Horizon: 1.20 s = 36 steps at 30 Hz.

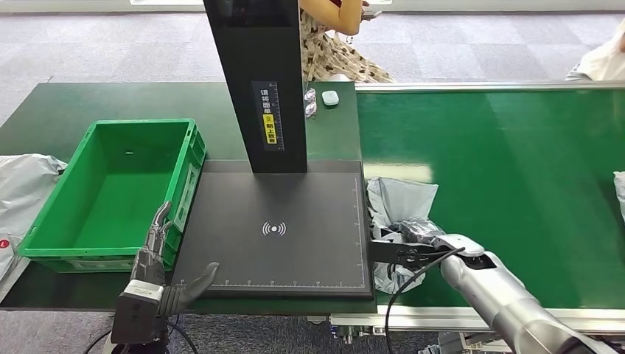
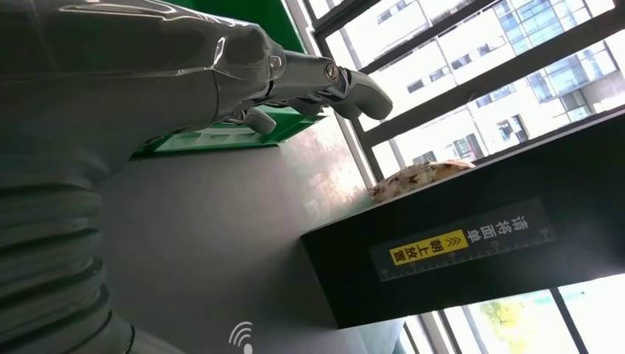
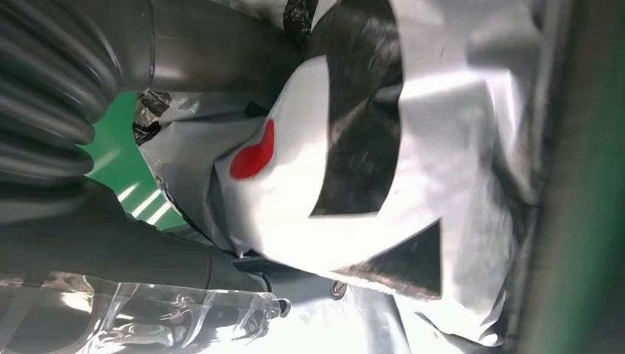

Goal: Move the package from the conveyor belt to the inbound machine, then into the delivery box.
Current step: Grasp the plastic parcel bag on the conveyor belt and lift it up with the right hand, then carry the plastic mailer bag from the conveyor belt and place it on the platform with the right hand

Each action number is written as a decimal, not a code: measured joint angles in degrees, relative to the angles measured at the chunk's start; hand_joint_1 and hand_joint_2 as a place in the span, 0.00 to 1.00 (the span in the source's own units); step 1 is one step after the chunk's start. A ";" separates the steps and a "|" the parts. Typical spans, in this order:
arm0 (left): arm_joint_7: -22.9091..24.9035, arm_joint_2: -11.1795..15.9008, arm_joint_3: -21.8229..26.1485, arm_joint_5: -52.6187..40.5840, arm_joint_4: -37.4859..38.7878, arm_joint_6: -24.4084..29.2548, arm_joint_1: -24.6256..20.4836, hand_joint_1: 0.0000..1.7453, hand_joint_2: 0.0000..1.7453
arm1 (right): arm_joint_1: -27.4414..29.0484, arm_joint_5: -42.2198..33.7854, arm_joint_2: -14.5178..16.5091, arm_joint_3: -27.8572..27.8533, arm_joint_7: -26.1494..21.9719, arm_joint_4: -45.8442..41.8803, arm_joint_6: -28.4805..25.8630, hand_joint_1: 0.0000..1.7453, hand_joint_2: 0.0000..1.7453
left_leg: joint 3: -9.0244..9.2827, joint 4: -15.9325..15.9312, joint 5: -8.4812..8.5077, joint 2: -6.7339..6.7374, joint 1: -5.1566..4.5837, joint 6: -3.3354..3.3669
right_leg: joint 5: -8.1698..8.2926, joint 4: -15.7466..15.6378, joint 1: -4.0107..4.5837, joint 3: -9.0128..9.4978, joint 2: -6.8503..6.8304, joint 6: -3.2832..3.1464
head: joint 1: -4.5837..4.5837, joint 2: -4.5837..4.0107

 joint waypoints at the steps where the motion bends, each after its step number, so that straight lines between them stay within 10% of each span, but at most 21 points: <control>1: -0.01 0.00 0.00 -0.05 -0.01 0.16 0.20 0.00 1.00 | 0.52 1.13 -0.50 -0.09 1.18 -1.04 -1.32 1.00 1.00 | -0.02 0.00 0.00 -0.03 0.00 0.01 | 0.00 0.00 -0.02 0.00 -0.03 0.01 | 0.01 0.00; 14: -0.10 -0.04 0.00 -1.44 -0.51 1.06 2.04 0.00 1.00 | 5.95 15.27 -5.53 -10.65 8.48 -15.55 -6.19 1.00 1.00 | -0.17 0.00 -0.02 0.01 -0.07 0.04 | 0.02 0.01 -0.03 -0.18 0.03 0.04 | -0.01 0.00; 36: -1.54 -0.66 0.11 -2.02 -1.02 3.34 2.99 0.00 1.00 | 14.42 -5.75 3.17 -29.91 -14.95 -33.06 -27.75 1.00 1.00 | -0.32 -0.02 -0.02 0.00 -0.05 0.03 | -0.01 0.02 0.01 -0.30 0.01 0.02 | 0.01 0.00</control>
